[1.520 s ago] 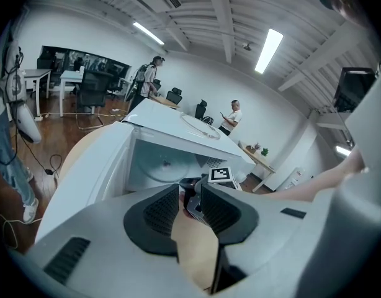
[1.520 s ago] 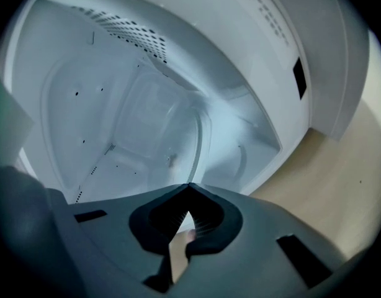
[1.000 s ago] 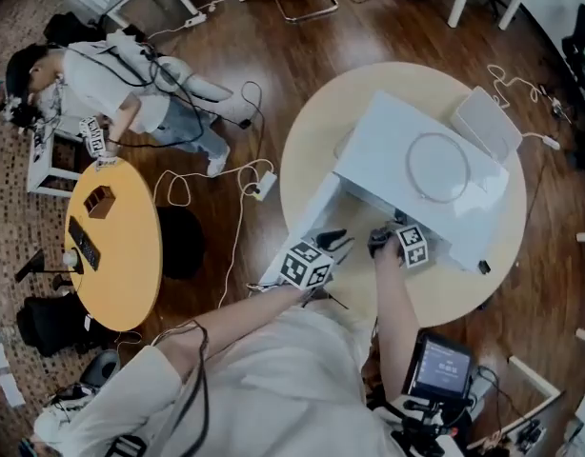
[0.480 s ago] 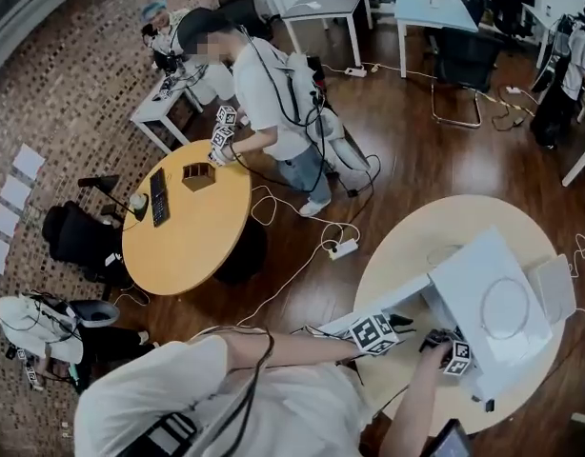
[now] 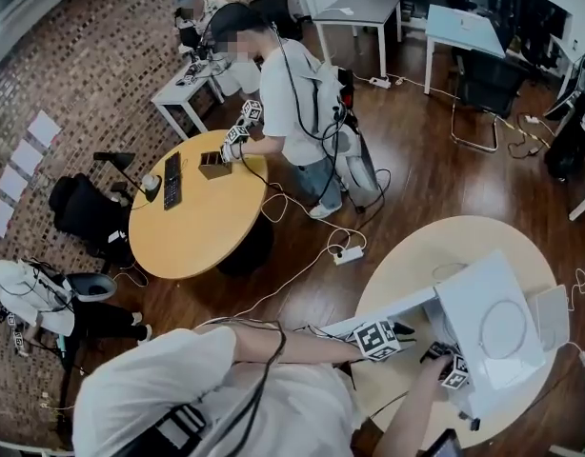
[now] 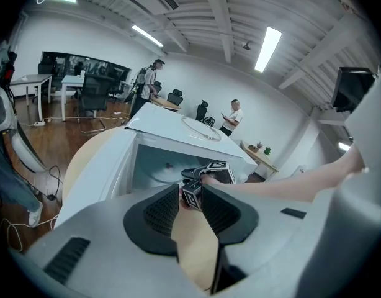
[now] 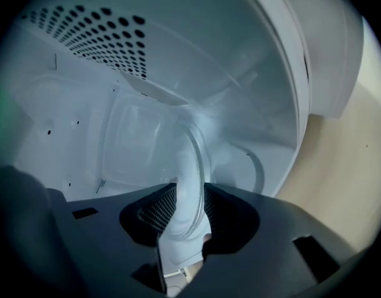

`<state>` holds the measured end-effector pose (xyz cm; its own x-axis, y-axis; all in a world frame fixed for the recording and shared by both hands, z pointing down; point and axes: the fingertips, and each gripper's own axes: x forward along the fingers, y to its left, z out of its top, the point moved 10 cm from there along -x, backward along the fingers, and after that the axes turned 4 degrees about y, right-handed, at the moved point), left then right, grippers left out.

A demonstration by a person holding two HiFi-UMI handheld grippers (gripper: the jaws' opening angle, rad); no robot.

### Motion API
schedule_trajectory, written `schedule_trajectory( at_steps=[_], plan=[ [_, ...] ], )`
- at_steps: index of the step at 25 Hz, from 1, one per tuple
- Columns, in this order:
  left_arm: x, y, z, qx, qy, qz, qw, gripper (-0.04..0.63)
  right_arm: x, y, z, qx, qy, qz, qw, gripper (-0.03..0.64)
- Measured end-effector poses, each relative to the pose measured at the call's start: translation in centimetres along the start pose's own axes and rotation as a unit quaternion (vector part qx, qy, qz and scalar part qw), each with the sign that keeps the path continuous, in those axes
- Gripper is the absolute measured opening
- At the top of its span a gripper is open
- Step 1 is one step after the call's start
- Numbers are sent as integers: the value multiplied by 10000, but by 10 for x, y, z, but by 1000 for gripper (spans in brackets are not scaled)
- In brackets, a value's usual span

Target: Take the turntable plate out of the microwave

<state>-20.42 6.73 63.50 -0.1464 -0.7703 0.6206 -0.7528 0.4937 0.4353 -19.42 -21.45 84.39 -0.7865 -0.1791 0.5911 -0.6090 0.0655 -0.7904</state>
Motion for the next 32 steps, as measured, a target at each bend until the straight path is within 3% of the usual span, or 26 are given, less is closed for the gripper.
schedule_trajectory(
  at_steps=[14,18,24,28,32],
  plan=[
    [-8,4,-7,-84,-50,94,9999,103,-1,-7,-2,377,-167,-95,9991,124],
    [-12,1,-8,-67,-61,80,9999,103,2,-12,-2,383,-127,-2,9992,31],
    [5,-6,-28,-14,-46,-29,10000,103,7,-18,-4,392,-53,162,9991,18],
    [7,6,-16,-110,-56,87,9999,103,4,-15,-6,508,153,320,9981,9],
    [23,-5,-18,-135,42,-34,9999,103,-6,-19,2,605,300,477,9966,6]
  ],
)
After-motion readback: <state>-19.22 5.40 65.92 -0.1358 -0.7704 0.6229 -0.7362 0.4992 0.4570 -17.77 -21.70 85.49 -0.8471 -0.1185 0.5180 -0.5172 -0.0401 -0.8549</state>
